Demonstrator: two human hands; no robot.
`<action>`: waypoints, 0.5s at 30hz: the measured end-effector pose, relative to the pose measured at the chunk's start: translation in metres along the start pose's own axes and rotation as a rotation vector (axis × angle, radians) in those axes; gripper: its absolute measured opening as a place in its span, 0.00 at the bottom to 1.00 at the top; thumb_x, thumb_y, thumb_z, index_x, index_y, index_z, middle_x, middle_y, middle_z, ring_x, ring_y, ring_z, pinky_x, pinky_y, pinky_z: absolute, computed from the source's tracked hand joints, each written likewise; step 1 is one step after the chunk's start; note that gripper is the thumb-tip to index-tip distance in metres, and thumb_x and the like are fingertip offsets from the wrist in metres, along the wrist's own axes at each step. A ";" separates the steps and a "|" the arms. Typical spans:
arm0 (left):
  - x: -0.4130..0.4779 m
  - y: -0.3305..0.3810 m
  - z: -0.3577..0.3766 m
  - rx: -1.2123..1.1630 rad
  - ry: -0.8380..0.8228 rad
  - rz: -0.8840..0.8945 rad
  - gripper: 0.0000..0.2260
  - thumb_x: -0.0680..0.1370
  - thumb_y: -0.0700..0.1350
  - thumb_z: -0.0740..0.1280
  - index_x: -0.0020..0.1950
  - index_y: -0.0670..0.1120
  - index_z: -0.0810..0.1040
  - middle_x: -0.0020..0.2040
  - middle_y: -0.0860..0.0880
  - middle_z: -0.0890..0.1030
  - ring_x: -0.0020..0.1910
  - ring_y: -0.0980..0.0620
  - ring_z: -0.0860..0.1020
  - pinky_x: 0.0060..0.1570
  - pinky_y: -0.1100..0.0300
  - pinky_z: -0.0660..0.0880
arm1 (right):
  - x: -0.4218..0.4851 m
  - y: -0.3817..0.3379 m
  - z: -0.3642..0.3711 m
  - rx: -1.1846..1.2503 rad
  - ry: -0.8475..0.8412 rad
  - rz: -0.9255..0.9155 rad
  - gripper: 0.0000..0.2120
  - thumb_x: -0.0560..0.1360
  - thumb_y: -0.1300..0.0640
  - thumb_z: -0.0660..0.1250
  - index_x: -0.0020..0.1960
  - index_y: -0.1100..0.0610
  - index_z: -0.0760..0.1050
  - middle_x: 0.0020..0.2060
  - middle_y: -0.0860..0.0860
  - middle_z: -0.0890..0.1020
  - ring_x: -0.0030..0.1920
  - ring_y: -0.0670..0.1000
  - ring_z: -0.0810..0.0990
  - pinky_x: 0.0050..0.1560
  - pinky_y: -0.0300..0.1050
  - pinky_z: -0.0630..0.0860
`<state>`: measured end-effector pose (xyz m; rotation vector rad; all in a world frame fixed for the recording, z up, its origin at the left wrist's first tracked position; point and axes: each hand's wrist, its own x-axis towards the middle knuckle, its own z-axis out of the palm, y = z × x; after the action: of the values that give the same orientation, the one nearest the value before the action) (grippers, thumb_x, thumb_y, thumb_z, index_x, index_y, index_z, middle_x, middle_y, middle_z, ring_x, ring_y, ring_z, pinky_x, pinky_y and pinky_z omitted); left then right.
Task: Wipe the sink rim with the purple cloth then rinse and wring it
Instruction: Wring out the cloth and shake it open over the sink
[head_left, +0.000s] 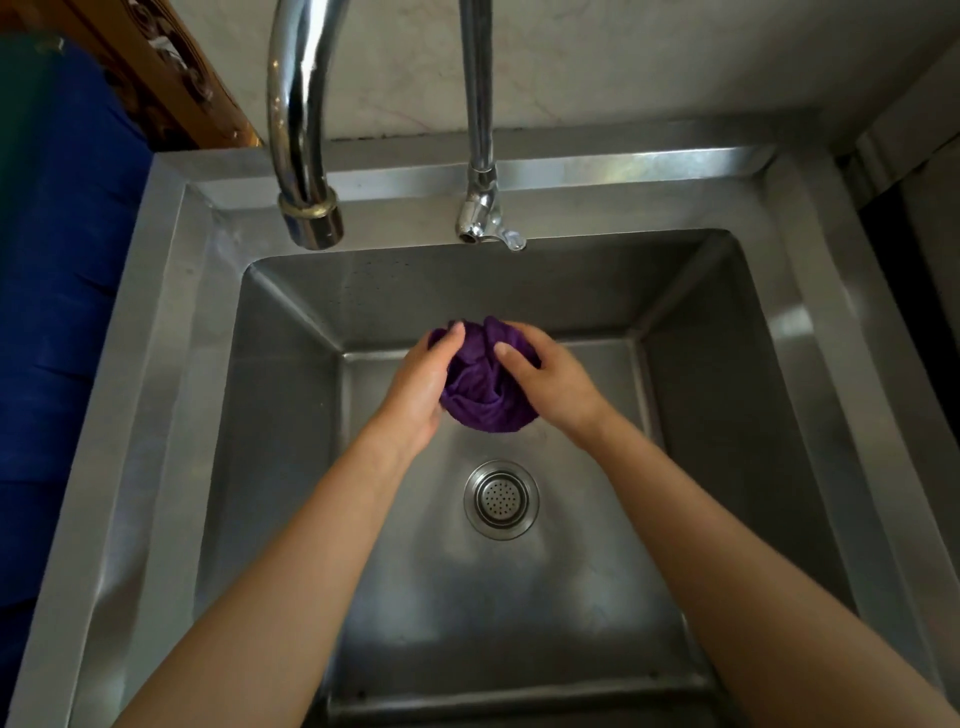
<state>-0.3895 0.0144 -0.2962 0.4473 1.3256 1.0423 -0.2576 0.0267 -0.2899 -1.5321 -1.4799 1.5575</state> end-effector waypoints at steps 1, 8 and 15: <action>-0.002 -0.005 0.001 0.061 0.026 0.040 0.03 0.78 0.43 0.62 0.48 0.47 0.75 0.43 0.49 0.80 0.40 0.53 0.79 0.42 0.59 0.76 | -0.003 0.000 -0.005 -0.004 0.027 0.006 0.16 0.78 0.57 0.60 0.65 0.57 0.71 0.57 0.55 0.80 0.57 0.52 0.79 0.62 0.49 0.74; -0.025 -0.006 0.013 0.415 -0.161 0.082 0.12 0.76 0.45 0.64 0.53 0.63 0.74 0.50 0.48 0.78 0.48 0.51 0.78 0.48 0.55 0.74 | -0.020 0.004 -0.033 -0.146 0.104 0.026 0.13 0.79 0.55 0.58 0.57 0.61 0.75 0.51 0.59 0.82 0.52 0.56 0.79 0.47 0.41 0.70; -0.047 -0.008 0.042 0.846 -0.461 0.065 0.34 0.63 0.44 0.78 0.61 0.55 0.62 0.51 0.58 0.73 0.45 0.62 0.76 0.39 0.69 0.75 | -0.034 -0.006 -0.051 -0.036 0.078 0.075 0.16 0.78 0.53 0.61 0.63 0.58 0.71 0.54 0.53 0.78 0.55 0.50 0.76 0.58 0.43 0.71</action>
<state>-0.3438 -0.0158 -0.2654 1.2851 1.2795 0.3358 -0.2051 0.0154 -0.2602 -1.6674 -1.4301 1.5023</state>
